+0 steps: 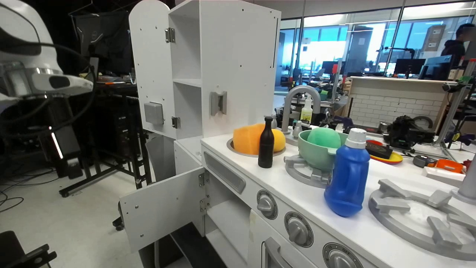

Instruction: Open the cabinet under sink, put the black bottle and blue bottle inside the cabinet underneath the sink

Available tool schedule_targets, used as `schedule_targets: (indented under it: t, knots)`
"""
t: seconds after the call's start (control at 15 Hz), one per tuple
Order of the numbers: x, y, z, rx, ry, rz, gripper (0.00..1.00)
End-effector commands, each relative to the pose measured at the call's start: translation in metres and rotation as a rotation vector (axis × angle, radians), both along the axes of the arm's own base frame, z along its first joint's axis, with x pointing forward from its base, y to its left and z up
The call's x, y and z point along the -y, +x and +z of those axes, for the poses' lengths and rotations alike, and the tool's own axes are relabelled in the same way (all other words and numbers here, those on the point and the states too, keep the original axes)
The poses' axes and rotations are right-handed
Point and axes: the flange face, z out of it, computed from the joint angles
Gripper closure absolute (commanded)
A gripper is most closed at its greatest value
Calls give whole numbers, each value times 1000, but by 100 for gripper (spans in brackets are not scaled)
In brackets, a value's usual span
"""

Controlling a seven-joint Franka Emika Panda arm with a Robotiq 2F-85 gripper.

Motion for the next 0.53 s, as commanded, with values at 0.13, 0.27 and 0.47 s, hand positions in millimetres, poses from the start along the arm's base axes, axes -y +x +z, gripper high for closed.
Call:
schedule_targets:
  t: [0.13,0.27,0.47]
  knots:
    - [91,28,115,49,-59,10,0]
    - [141,50,141,72,-39,2,0]
    - [208,82,160,134,16,-28,0]
